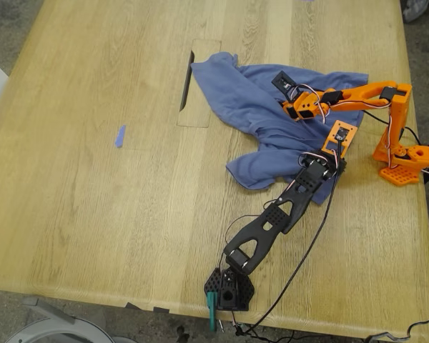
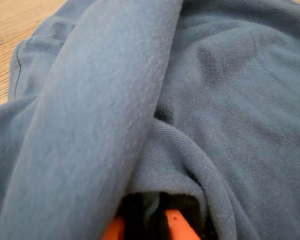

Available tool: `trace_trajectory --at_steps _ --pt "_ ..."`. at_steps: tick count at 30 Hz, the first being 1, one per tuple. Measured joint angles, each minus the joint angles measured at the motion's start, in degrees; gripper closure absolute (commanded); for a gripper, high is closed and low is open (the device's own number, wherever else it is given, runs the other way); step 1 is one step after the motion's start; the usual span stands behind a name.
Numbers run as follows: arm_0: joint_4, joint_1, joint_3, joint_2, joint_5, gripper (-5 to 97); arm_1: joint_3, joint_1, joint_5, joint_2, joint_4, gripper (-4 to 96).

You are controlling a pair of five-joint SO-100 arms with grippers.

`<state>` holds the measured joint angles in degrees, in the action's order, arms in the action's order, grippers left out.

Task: Fold a T-shirt

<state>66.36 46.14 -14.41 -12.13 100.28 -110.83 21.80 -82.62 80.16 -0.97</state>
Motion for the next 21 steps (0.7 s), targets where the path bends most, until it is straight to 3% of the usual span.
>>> trace_trajectory --at_steps 4,9,11,21 --pt "0.0 1.6 0.0 2.0 0.0 86 -1.1 0.0 0.0 0.5 0.0 91.3" --pt "0.6 3.3 0.0 2.9 0.0 48 -3.3 0.0 0.0 2.4 0.5 91.3" --pt "1.0 4.0 -0.1 3.0 0.0 41 -4.5 0.0 0.0 3.4 0.6 91.3" --pt "6.4 4.7 -0.1 3.0 -0.8 25 -6.9 0.0 0.0 5.5 1.1 91.3"
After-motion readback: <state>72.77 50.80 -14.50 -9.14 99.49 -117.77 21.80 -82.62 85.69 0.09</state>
